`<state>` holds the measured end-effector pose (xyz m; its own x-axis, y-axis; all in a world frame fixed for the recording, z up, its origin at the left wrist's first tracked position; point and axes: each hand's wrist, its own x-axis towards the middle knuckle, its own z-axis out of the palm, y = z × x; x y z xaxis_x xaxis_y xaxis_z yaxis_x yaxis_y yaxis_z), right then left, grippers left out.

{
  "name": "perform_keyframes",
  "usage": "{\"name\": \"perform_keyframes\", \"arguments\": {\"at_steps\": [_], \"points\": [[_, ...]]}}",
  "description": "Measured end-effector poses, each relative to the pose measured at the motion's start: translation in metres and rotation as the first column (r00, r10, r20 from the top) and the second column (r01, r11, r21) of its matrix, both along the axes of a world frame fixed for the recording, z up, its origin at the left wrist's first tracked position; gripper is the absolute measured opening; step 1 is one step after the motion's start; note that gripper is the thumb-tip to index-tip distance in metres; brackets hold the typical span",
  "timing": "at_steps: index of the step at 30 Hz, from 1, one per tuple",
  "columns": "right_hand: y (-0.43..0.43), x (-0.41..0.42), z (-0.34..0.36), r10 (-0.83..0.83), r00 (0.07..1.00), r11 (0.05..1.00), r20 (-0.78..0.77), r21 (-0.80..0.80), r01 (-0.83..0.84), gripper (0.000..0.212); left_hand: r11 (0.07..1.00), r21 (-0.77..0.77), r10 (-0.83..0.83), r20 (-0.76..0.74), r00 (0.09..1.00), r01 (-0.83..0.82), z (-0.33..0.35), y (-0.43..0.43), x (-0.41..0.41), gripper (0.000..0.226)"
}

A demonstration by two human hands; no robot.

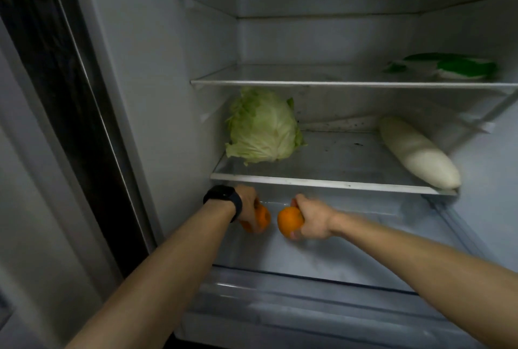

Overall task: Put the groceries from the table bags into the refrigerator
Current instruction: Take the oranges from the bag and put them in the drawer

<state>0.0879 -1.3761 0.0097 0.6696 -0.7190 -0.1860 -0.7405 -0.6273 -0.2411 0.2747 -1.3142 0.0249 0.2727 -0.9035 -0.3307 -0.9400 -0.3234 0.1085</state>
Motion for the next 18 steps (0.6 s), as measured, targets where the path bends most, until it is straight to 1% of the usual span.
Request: {"name": "perform_keyframes", "arguments": {"at_steps": [2, 4, 6, 9, 12, 15, 18], "points": [[0.003, 0.001, -0.012, 0.003, 0.999, 0.999, 0.047, 0.033, -0.004, 0.076, 1.000, -0.017, 0.011, -0.040, 0.999, -0.012, -0.014, -0.001, 0.002, 0.079], [0.005, 0.002, -0.018, 0.005, 0.997, 0.999, 0.083, 0.050, -0.009, 0.078, 1.000, 0.024, 0.020, -0.089, 0.996, -0.018, -0.022, -0.001, -0.001, 0.083], [0.006, 0.003, -0.020, 0.004, 0.996, 0.998, 0.094, 0.060, -0.009, 0.080, 0.998, 0.060, 0.020, -0.109, 0.994, -0.013, -0.026, -0.003, -0.004, 0.090], [0.005, 0.001, -0.022, -0.026, 0.994, 0.996, 0.106, 0.092, 0.016, 0.088, 0.998, 0.056, 0.031, -0.123, 0.992, -0.025, -0.027, -0.004, -0.007, 0.092], [0.002, -0.002, -0.024, -0.047, 0.993, 0.994, 0.104, 0.102, 0.036, 0.083, 0.999, 0.038, 0.045, -0.158, 0.986, -0.039, -0.030, -0.003, -0.006, 0.088], [0.001, -0.001, -0.028, -0.053, 0.990, 0.997, 0.134, 0.069, 0.044, 0.077, 0.999, -0.008, 0.051, -0.134, 0.990, -0.053, -0.031, -0.004, -0.006, 0.088], [0.001, 0.000, -0.033, -0.042, 0.988, 0.998, 0.150, 0.051, 0.035, 0.078, 0.998, -0.007, 0.065, -0.131, 0.989, -0.067, -0.032, -0.006, -0.009, 0.089]]}}
